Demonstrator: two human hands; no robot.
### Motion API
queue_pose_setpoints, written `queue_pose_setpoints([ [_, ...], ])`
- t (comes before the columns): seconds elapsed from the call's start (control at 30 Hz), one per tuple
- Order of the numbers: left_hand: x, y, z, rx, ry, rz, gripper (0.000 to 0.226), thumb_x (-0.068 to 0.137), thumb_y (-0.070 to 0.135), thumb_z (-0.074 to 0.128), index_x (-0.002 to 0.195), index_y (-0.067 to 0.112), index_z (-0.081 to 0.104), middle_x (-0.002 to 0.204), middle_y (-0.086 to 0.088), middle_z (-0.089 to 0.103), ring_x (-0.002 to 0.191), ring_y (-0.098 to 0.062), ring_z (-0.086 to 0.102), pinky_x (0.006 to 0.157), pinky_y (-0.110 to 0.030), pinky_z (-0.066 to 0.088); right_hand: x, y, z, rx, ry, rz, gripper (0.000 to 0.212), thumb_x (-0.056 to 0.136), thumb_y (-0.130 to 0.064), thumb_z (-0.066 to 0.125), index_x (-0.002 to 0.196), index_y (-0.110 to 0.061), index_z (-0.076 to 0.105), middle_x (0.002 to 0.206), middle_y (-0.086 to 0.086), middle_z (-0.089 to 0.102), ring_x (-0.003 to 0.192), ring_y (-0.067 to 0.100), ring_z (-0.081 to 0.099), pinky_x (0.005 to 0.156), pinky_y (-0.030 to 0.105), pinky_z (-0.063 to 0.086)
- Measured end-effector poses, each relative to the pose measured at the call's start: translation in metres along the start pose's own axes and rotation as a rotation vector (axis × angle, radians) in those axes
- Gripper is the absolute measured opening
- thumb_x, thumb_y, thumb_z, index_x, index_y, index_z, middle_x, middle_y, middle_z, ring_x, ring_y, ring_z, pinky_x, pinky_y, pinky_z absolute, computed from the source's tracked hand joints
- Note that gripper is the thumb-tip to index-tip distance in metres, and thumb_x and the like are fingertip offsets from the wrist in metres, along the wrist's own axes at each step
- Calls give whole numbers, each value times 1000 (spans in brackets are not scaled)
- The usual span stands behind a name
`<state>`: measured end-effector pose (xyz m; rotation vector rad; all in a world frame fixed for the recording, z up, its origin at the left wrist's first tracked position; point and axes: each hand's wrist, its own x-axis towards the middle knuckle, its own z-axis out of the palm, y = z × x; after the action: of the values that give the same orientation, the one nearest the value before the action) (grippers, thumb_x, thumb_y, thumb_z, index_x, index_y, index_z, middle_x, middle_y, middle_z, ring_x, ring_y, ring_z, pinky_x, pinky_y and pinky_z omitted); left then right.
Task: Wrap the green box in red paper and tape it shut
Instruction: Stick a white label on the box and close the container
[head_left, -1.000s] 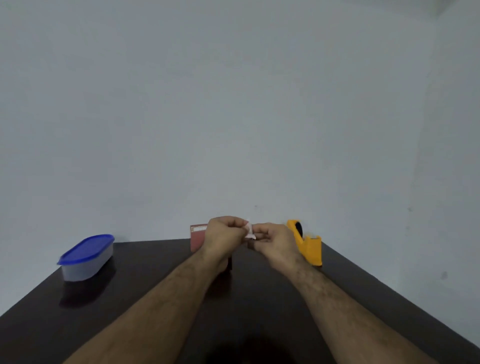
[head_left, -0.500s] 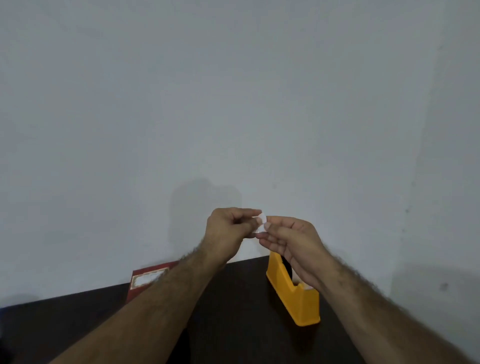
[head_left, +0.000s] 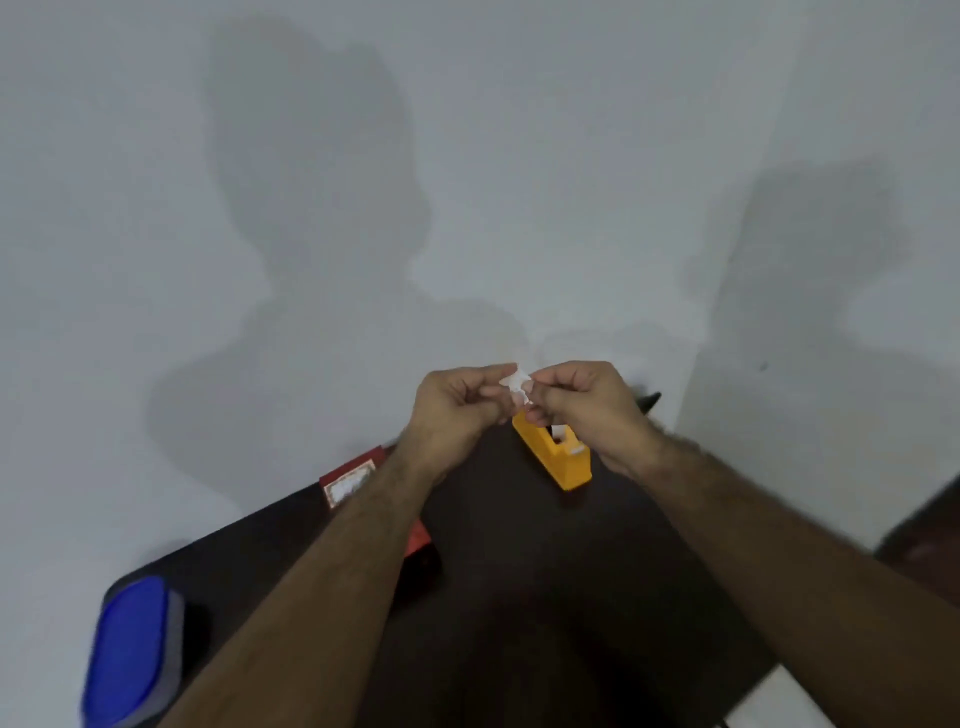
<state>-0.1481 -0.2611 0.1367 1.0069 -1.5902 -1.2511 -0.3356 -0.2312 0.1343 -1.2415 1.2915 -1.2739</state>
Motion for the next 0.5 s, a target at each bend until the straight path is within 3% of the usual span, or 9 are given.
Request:
queue_pose_setpoints([
  [0.1, -7, -2, 1, 82, -107, 51, 26, 93, -1, 77, 118, 7, 80, 100, -3, 83, 96, -19, 79, 94, -36, 61, -23, -2, -7, -3, -41, 89, 17, 100, -1, 68, 113, 6, 75, 95, 24, 77, 75, 18, 75, 74, 28, 64],
  [0.2, -11, -12, 13, 147, -92, 68, 15, 93, 5, 78, 107, 9, 84, 100, -1, 83, 100, -20, 78, 98, -41, 60, -45, 3, -15, 45, -83, 141, 20, 99, -4, 70, 117, 4, 75, 99, 20, 79, 86, 22, 77, 82, 33, 64],
  [0.33, -18, -32, 57, 90, -35, 5, 14, 95, 12, 77, 96, 23, 86, 91, 4, 82, 94, -15, 77, 90, -36, 61, -57, 27, -25, -34, 220, 109, 16, 91, -14, 83, 104, -4, 82, 86, 15, 80, 77, 20, 76, 77, 37, 64],
  [0.4, -18, -46, 84, -25, 16, -94, 11, 98, 19, 76, 98, 25, 85, 91, -3, 82, 92, -18, 76, 87, -37, 61, -54, 43, -44, -248, 337, 3, 24, 86, -23, 88, 106, -9, 83, 83, 0, 81, 77, 6, 76, 75, 23, 60],
  [0.43, -17, -51, 97, -88, 21, -146, 11, 98, 21, 76, 97, 25, 85, 92, -11, 80, 88, -19, 73, 84, -37, 59, -53, 49, -54, -340, 326, -61, 30, 86, -24, 88, 112, -11, 83, 89, -6, 81, 82, 1, 76, 78, 18, 59],
  [0.5, -14, -63, 125, -155, 11, -239, 14, 100, 24, 75, 91, 21, 86, 90, -24, 75, 81, -19, 64, 77, -36, 53, -46, 65, -85, -447, 227, -162, 28, 90, -21, 83, 117, -12, 82, 101, -8, 81, 94, -1, 75, 88, 20, 60],
])
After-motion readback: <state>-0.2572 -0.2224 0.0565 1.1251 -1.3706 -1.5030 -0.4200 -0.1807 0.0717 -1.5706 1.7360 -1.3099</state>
